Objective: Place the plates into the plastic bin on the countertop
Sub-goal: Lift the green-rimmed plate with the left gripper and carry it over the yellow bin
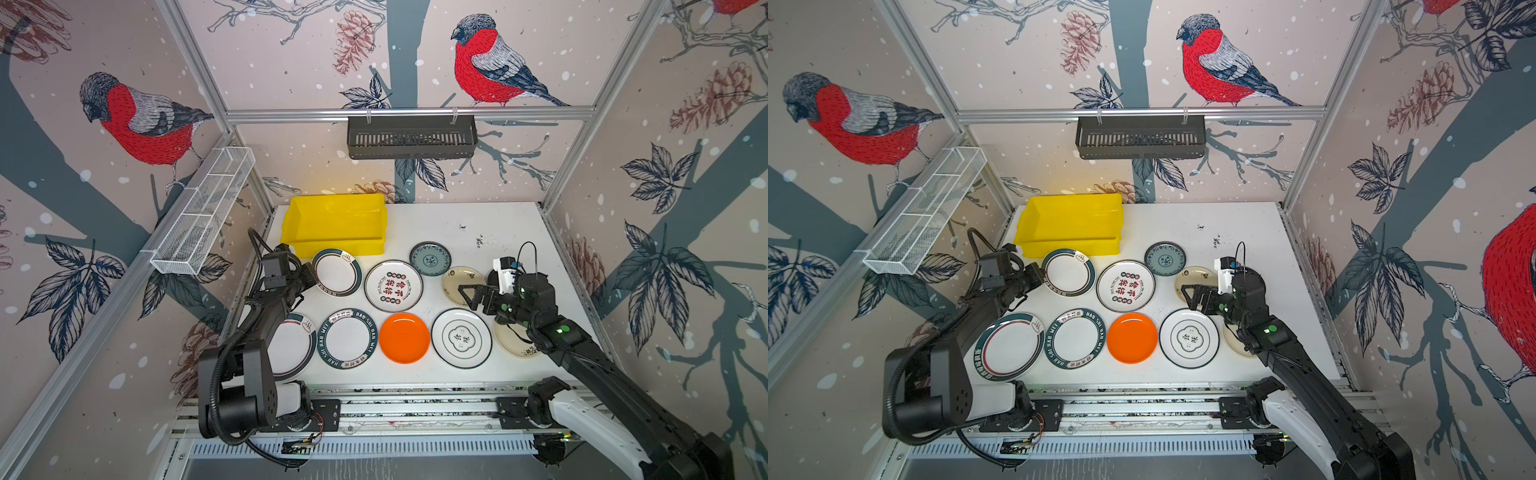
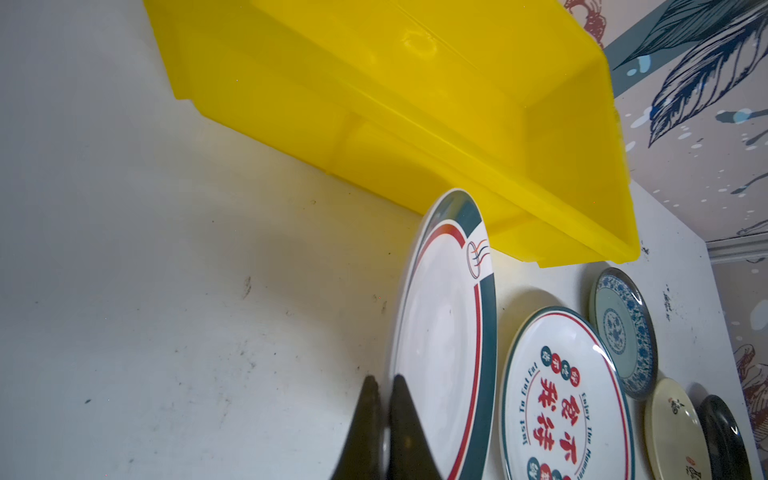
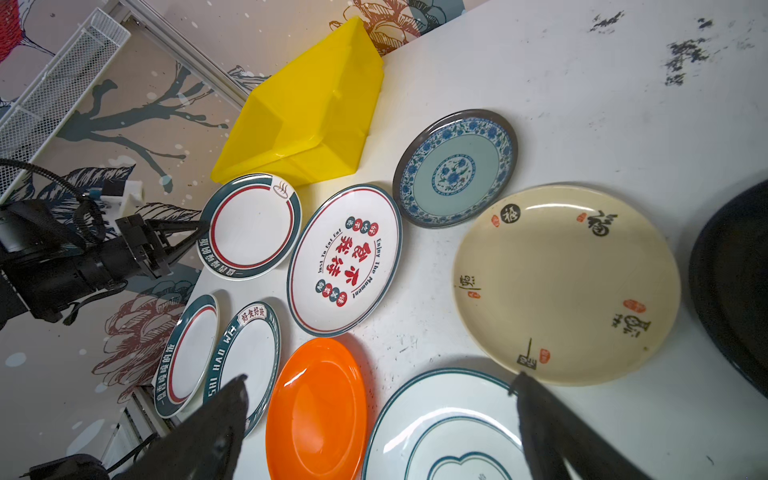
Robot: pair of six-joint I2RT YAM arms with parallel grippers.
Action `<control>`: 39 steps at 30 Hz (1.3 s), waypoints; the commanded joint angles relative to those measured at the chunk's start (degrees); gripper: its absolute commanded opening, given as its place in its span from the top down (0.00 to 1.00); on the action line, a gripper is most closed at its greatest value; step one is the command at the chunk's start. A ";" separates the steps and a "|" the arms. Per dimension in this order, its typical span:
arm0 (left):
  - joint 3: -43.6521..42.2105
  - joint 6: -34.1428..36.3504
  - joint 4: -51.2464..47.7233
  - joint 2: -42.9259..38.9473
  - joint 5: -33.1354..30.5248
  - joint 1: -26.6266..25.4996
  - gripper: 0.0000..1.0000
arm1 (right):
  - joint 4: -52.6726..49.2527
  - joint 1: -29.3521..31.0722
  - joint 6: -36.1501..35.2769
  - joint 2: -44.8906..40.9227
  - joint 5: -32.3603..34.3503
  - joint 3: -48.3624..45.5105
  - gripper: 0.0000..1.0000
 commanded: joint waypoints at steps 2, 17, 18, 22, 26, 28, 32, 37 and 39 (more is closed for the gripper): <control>0.10 -1.90 0.04 -4.35 2.90 -0.27 1.00 | 1.50 0.26 0.06 -0.27 0.44 0.05 0.00; 3.13 -9.24 7.97 -8.03 7.98 -1.85 1.00 | 3.20 0.96 1.97 -2.08 0.91 0.33 0.00; 4.18 -9.30 8.48 -6.91 7.93 -2.02 1.00 | 3.33 0.97 2.07 -2.40 1.39 0.22 0.00; 9.00 -10.05 10.09 -1.13 8.49 -2.33 1.00 | 2.99 1.00 2.38 -3.38 2.37 -0.16 0.00; 12.46 -9.86 12.76 4.01 7.29 -2.91 1.00 | 3.04 1.05 3.29 -4.50 2.74 -0.31 0.00; 15.54 -8.63 12.20 7.67 6.20 -3.04 1.00 | 3.16 1.14 3.64 -5.16 3.04 -0.26 0.00; 20.66 -7.05 11.33 14.71 4.48 -3.26 1.00 | 2.88 1.14 3.93 -6.06 3.56 -0.31 0.00; 25.76 -6.70 12.49 21.82 3.84 -3.88 1.00 | 2.12 1.32 4.31 -6.15 3.87 -0.36 0.00; 28.17 -5.80 11.56 24.57 3.01 -4.28 1.00 | 2.11 1.40 4.53 -6.24 3.92 -0.48 0.00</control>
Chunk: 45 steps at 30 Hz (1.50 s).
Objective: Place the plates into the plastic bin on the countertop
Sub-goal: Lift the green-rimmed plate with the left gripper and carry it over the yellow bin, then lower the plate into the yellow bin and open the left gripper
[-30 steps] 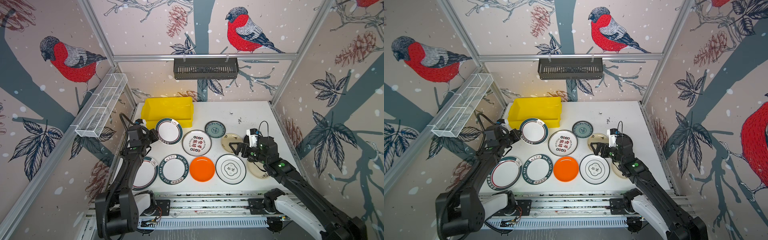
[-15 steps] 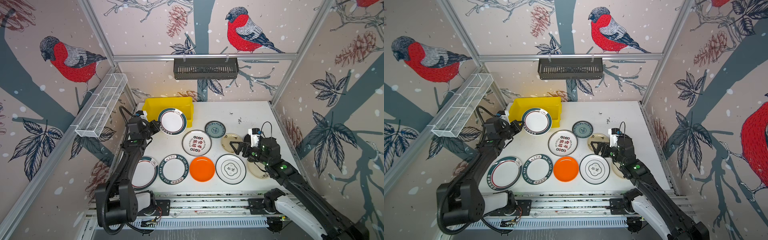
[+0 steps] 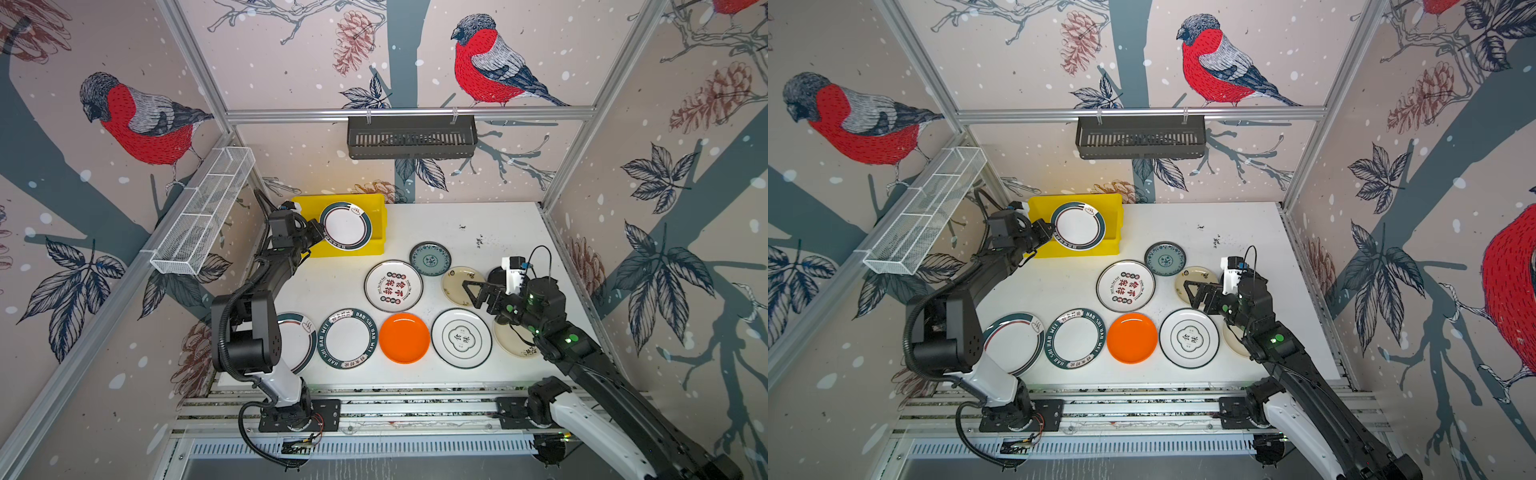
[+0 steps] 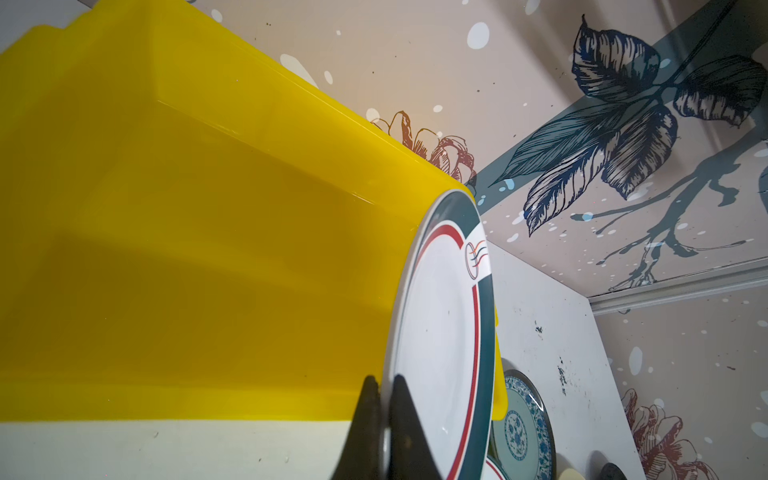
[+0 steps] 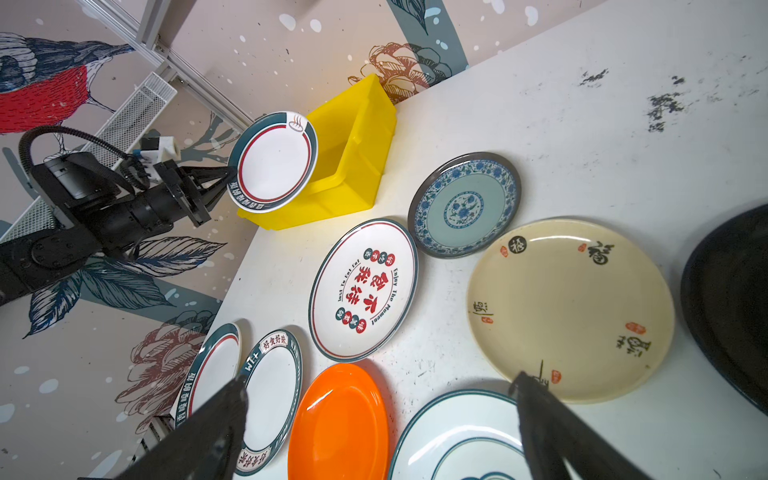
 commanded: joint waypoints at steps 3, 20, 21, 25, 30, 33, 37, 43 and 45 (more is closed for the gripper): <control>6.06 1.92 1.88 5.78 -1.59 -0.92 1.00 | 1.12 0.33 1.06 -0.52 1.08 -0.13 0.00; 22.90 7.86 -7.26 21.26 -8.18 -5.15 1.00 | 1.65 1.08 2.82 -1.46 2.14 -2.03 0.00; 23.65 7.81 -7.84 22.01 -8.32 -5.36 1.00 | 1.61 1.13 2.90 -1.34 2.14 -2.11 0.00; 25.34 7.72 -9.76 23.41 -10.00 -5.75 1.00 | 1.01 1.19 2.73 -1.47 2.44 -2.12 0.00; 25.91 8.23 -10.16 23.13 -10.40 -6.18 0.65 | -0.57 1.19 2.30 -1.25 3.54 -2.12 0.00; 25.92 9.23 -10.07 22.33 -10.28 -6.53 0.62 | -1.28 1.27 2.29 -0.90 3.72 -2.20 0.00; 25.98 9.82 -10.47 20.91 -9.97 -6.84 0.55 | -1.08 1.27 2.60 -0.46 2.94 -2.53 0.00; 25.71 10.52 -12.07 18.34 -9.92 -7.18 0.34 | -0.55 1.36 2.80 0.57 1.62 -3.17 0.00; 24.70 10.62 -12.38 16.55 -10.22 -7.42 0.28 | -0.17 1.51 2.91 1.27 1.06 -3.35 0.00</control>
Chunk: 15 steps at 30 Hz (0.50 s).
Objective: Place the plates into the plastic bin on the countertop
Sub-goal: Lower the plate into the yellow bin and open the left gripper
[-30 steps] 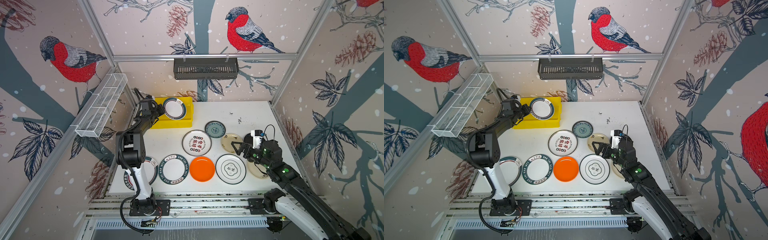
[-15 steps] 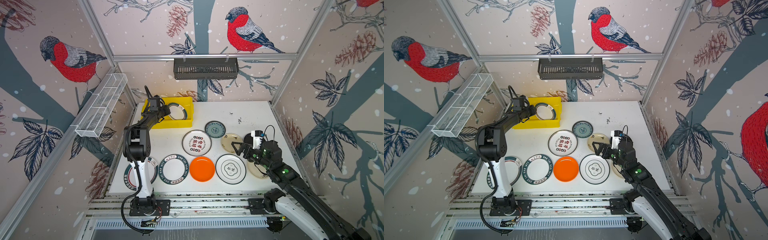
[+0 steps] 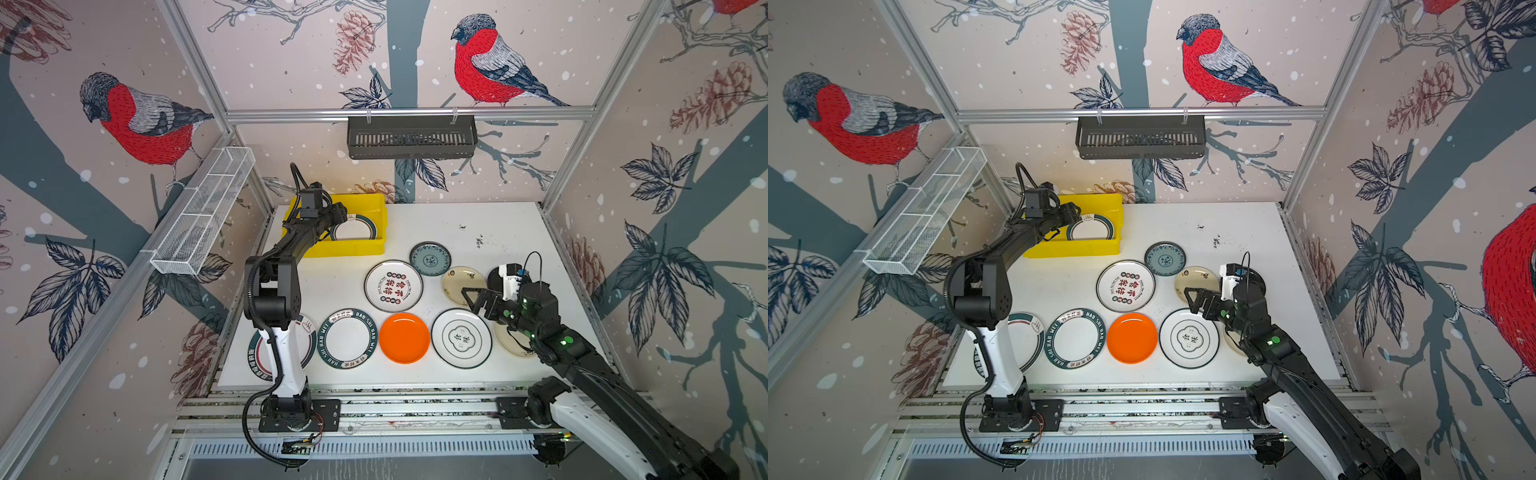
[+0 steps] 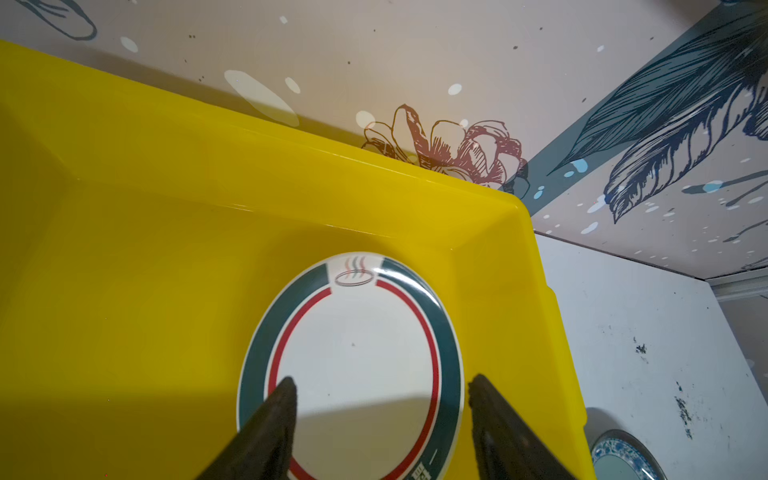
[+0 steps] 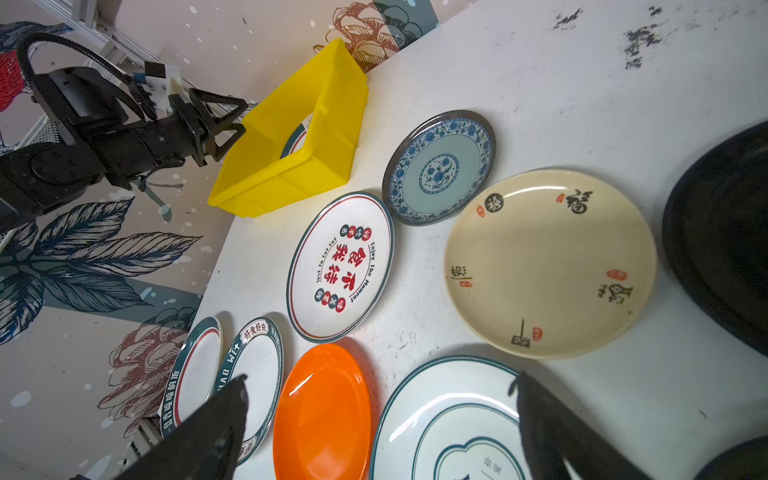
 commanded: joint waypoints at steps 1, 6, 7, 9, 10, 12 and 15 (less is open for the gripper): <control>-1.43 1.31 -0.39 -3.33 -0.42 -0.32 0.24 | 1.42 0.13 0.47 0.87 -1.49 -0.26 0.00; -6.03 1.76 0.21 -8.86 -1.06 -0.88 0.19 | 3.01 0.63 0.63 3.00 -2.28 -0.44 0.00; -6.60 1.65 -0.39 -9.72 -1.12 -0.92 0.18 | 3.52 0.79 0.72 3.49 -2.49 -0.52 0.00; -8.58 1.00 -0.53 -11.58 -1.13 -0.90 0.18 | 4.65 1.20 0.89 4.37 -2.89 -0.69 0.00; -10.17 0.56 0.14 -13.11 -0.97 -1.03 0.17 | 5.27 1.54 1.06 4.91 -2.90 -0.84 0.00; -13.60 -0.11 1.93 -16.09 -0.52 -1.53 0.17 | 6.70 2.15 1.48 6.35 -2.94 -0.96 0.00; -18.48 -0.34 3.44 -20.94 -0.33 -2.82 0.16 | 8.79 2.88 1.69 9.14 -3.91 -0.59 0.00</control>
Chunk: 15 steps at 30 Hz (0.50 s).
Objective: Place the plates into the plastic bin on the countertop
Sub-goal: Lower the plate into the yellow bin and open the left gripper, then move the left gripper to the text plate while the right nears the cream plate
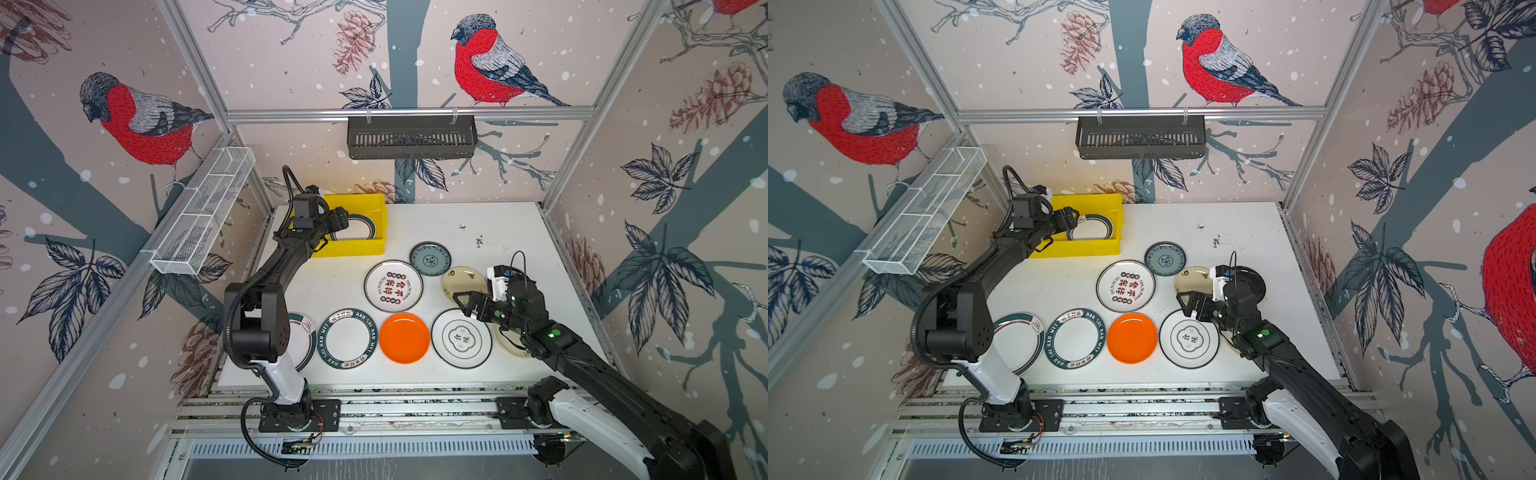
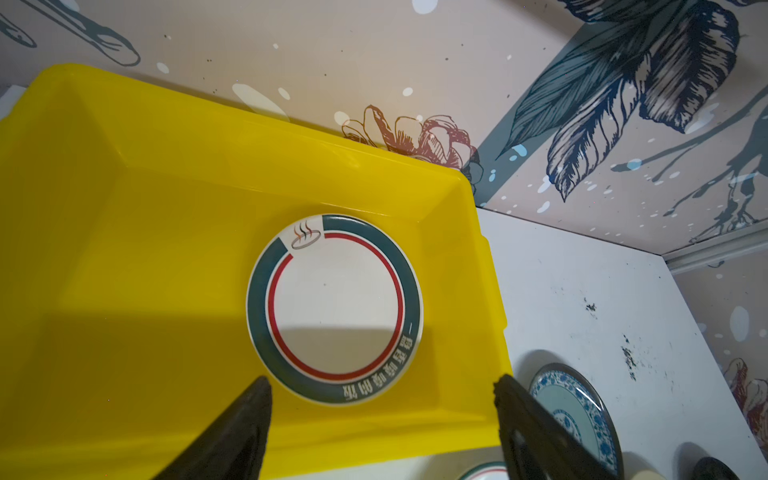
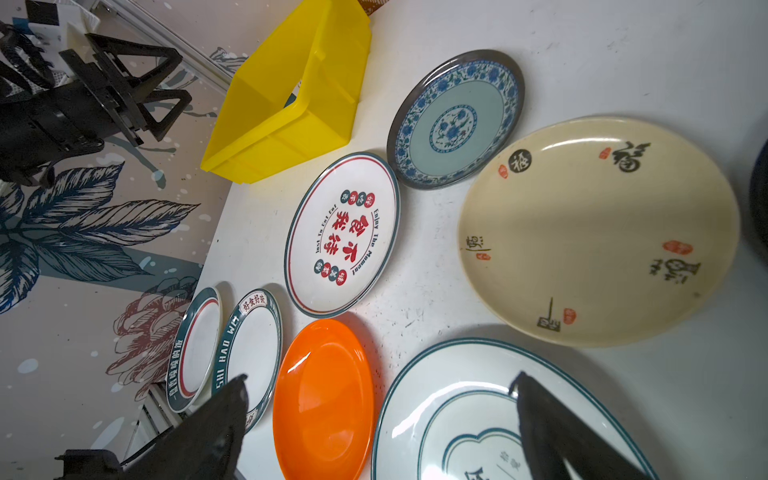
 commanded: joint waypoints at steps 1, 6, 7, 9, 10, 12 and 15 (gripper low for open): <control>-3.46 -1.03 2.72 -4.41 0.09 -1.46 0.16 | 4.71 0.89 0.25 2.65 -1.07 0.43 0.00; -9.24 -1.17 2.06 -12.70 -0.74 -4.76 0.15 | 6.72 1.73 -0.13 8.16 -1.38 1.95 0.00; -10.58 -1.28 1.95 -14.44 -1.04 -5.37 0.14 | 6.92 1.81 -0.35 9.59 -2.05 2.64 0.00; -13.95 -1.50 1.74 -18.41 -1.41 -6.60 0.13 | 7.59 2.47 -0.81 12.45 -3.21 3.97 0.00; -15.44 -1.74 1.73 -19.94 -1.58 -6.98 0.13 | 7.94 2.86 -0.98 13.57 -3.10 4.45 0.00; -19.67 -2.52 2.07 -23.78 -1.55 -7.72 0.12 | 9.14 3.95 -1.01 15.64 -2.78 5.15 0.00; -24.69 -3.82 2.29 -27.87 -1.18 -8.14 0.12 | 11.68 5.11 -0.50 17.55 -2.53 5.09 0.00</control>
